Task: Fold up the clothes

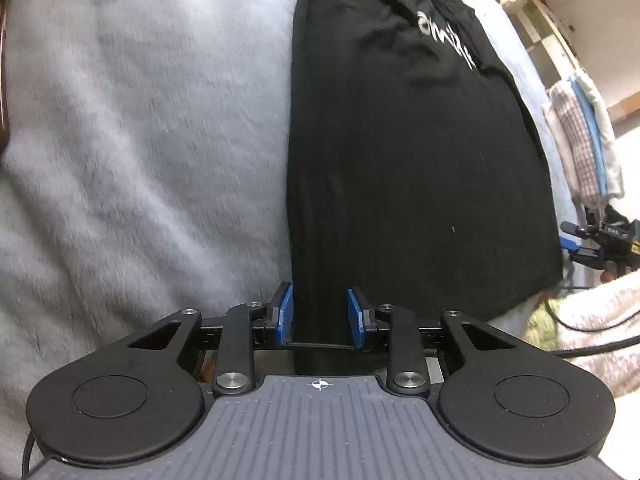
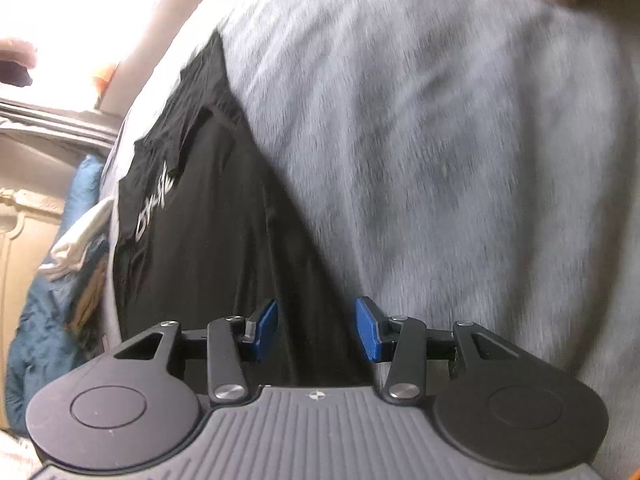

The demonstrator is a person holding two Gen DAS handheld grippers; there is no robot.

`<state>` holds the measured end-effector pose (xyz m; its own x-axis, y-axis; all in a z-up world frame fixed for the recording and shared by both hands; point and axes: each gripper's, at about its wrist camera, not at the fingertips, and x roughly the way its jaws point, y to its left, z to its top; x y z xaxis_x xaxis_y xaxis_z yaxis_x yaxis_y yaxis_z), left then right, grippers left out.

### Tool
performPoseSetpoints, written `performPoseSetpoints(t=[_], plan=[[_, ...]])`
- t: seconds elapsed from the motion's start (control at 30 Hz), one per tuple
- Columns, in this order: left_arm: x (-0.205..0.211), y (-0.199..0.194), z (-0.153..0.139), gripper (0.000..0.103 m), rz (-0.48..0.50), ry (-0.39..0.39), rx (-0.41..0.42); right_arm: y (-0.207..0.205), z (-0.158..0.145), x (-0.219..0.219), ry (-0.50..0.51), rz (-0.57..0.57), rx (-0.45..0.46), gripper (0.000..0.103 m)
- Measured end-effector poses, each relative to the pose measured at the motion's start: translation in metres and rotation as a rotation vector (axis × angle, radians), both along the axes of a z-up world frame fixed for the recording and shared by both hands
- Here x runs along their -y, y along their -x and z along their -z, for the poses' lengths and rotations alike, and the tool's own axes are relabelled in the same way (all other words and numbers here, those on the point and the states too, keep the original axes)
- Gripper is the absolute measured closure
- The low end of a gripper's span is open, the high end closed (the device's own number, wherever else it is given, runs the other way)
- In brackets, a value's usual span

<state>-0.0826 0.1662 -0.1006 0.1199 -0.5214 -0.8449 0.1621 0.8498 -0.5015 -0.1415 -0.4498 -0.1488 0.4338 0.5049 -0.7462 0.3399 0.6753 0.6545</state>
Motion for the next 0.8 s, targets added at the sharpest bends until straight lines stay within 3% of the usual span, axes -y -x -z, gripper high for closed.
performPoseSetpoints(t=[0.33, 0.43, 0.47, 0.5, 0.57, 0.8], plan=[[-0.005, 0.014, 0.012, 0.078, 0.03, 0.026, -0.083, 0.024, -0.001, -0.011, -0.007, -0.097, -0.021, 0.06], [0.001, 0.016, 0.009, 0.093, 0.045, 0.018, -0.053, 0.026, -0.003, -0.017, 0.023, -0.12, -0.018, 0.07], [0.0, 0.018, 0.008, 0.097, 0.049, 0.026, -0.044, 0.026, -0.004, -0.019, 0.037, -0.134, -0.017, 0.081], [-0.001, 0.019, 0.006, 0.098, 0.052, 0.038, -0.036, 0.026, -0.006, -0.021, 0.051, -0.148, -0.016, 0.092], [-0.005, 0.019, 0.001, 0.099, 0.036, 0.069, -0.02, 0.028, -0.011, -0.023, 0.074, -0.175, -0.002, 0.098], [-0.029, -0.004, -0.025, 0.099, -0.127, 0.274, 0.066, 0.024, -0.041, -0.019, 0.057, -0.135, 0.14, 0.101]])
